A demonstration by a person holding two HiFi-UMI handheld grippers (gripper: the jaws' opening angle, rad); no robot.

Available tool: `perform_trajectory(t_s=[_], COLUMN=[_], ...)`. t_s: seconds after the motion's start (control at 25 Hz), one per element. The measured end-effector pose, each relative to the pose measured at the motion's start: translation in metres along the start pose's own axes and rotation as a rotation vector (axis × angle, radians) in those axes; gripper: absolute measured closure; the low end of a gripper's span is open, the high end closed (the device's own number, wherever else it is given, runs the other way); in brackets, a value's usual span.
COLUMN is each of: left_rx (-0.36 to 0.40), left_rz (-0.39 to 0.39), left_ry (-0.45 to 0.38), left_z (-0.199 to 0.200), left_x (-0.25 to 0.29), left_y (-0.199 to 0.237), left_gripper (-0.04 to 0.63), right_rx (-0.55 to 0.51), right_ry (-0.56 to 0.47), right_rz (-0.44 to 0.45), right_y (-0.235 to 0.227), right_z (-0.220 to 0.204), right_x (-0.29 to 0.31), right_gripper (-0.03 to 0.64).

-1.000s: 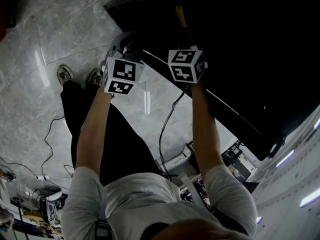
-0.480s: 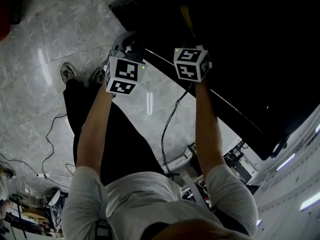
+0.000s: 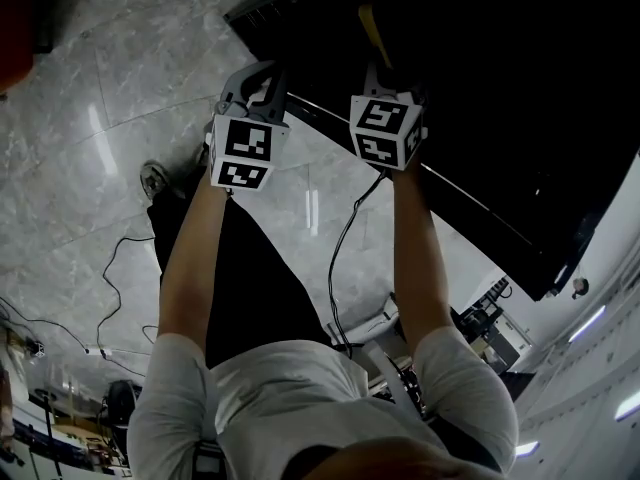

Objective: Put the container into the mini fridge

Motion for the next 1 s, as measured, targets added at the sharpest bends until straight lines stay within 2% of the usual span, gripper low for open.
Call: perform_trajectory(t_s=[0.28,0.48,0.8,1.0], left_rx=[0.024,0.034,0.034,0.071], left_rz=[-0.032,-0.007,-0.01,-0.008], left_ry=[-0.027,-0.018,-0.027,-0.004], left_z=[0.016,0.017,0.029,0.033], left_x=[-0.034,-0.06,-0.103,-0.129], left_y=[-0.015,-0.01,-0.017,-0.02], left_gripper=[0.583,0.584,0.583,0.584], right_rx=[0.092,0.176,0.349,0.44], right_ry=[-0.094,-0.128,-0.216,-0.281], right_rz=[-0.037,-0.041,-0.101,-0.092], right_y=[0.02,0.036,0.059,0.071], right_z=[0.019,0.028,0.028,0.031], right_x=[-0.041,-0.055,-0.102,-0.136], right_gripper=[0.454,0.457,0.548,0.565])
Point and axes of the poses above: the fingertips, and each gripper's own axes: x forward along the fingers, y to its left, z out of its top, the point moved 10 cm from there along -x, backward along the fingers, and after that the axes turned 5 degrees about -x, right-handed, at the moved point
